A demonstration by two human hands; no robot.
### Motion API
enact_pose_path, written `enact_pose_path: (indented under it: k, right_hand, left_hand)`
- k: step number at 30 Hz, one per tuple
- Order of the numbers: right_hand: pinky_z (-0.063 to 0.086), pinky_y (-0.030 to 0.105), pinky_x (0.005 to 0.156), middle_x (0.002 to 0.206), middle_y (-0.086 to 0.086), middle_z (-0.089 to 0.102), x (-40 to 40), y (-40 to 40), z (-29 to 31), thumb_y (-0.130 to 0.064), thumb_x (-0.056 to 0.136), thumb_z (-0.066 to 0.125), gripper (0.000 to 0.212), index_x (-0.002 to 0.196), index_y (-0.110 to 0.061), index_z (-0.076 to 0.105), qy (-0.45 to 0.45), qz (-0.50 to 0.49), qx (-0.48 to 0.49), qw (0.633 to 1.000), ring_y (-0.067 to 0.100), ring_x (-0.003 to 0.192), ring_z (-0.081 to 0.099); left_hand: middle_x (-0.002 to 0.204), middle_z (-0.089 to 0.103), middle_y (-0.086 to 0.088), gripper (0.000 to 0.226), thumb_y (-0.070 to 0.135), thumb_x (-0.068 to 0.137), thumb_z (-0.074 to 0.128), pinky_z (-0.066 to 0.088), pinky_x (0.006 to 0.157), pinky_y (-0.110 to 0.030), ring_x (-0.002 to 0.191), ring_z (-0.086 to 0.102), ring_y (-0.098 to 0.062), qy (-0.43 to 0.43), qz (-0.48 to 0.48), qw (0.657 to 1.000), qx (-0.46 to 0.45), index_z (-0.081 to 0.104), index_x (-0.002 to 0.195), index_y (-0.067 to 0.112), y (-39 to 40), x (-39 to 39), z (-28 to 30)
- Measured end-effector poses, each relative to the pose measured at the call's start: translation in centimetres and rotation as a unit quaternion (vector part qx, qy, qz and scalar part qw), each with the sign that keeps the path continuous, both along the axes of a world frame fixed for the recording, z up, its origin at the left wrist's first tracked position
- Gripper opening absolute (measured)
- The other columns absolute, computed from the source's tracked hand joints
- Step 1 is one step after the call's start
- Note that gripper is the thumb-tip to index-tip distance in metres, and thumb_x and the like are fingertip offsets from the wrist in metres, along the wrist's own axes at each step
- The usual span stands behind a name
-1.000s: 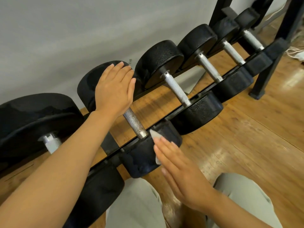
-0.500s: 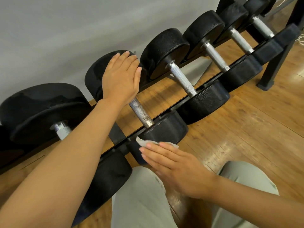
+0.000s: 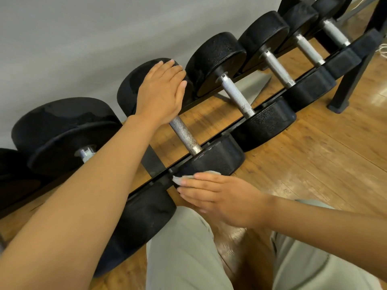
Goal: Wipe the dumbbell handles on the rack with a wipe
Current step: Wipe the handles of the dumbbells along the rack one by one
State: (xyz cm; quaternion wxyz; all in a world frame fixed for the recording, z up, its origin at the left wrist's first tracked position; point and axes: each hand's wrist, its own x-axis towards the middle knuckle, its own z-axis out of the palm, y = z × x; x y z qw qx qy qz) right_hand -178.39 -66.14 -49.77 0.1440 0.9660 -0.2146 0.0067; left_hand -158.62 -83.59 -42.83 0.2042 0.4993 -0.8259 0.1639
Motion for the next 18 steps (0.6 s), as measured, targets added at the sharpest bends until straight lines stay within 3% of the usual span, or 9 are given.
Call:
enact_pose_path:
  k: [4, 10, 15, 18]
  right_hand:
    - [0.010, 0.034, 0.122, 0.159, -0.004, 0.027, -3.0, -0.7, 0.6, -0.029, 0.105, 0.030, 0.048, 0.151, -0.016, 0.033, -0.037, 0.012, 0.028, 0.999, 0.012, 0.148, 0.019]
    - [0.003, 0.038, 0.123, 0.162, -0.001, 0.015, 0.2, -1.0, 1.6, -0.032, 0.107, 0.024, 0.050, 0.154, -0.015, 0.022, -0.109, -0.121, 0.062, 0.985, 0.012, 0.150, 0.007]
    - [0.009, 0.042, 0.122, 0.162, 0.002, 0.017, 2.2, -1.0, 1.5, -0.032, 0.106, 0.025, 0.052, 0.154, -0.013, 0.024, -0.180, -0.213, 0.066, 0.958, 0.016, 0.150, 0.007]
    - [0.014, 0.043, 0.122, 0.162, 0.005, 0.016, 1.7, 0.7, 0.5, -0.027, 0.106, 0.029, 0.051, 0.154, -0.011, 0.022, -0.198, -0.211, 0.063, 0.955, 0.019, 0.150, 0.010]
  left_hand:
    - [0.149, 0.048, -0.009, 0.049, 0.032, 0.106, 0.028, 0.007, 0.121, -0.031, 0.145, 0.033, -0.022, 0.002, -0.032, 0.999, 0.031, 0.049, 0.144, 0.008, -0.1, 0.7, 0.2]
    - [0.154, 0.042, -0.007, 0.046, 0.028, 0.107, 0.030, 0.008, 0.122, -0.031, 0.147, 0.028, -0.020, -0.008, -0.086, 0.994, 0.071, 0.043, 0.148, 0.009, -0.4, 1.9, 0.7]
    - [0.155, 0.040, -0.010, 0.051, 0.028, 0.104, 0.028, 0.009, 0.122, -0.033, 0.147, 0.029, -0.023, -0.055, -0.121, 0.989, 0.066, 0.040, 0.149, 0.008, -0.2, 3.0, 1.1]
    - [0.154, 0.041, -0.010, 0.053, 0.028, 0.102, 0.025, 0.010, 0.122, -0.034, 0.146, 0.030, -0.024, -0.060, -0.131, 0.988, 0.063, 0.041, 0.149, 0.007, 0.0, 3.4, 1.2]
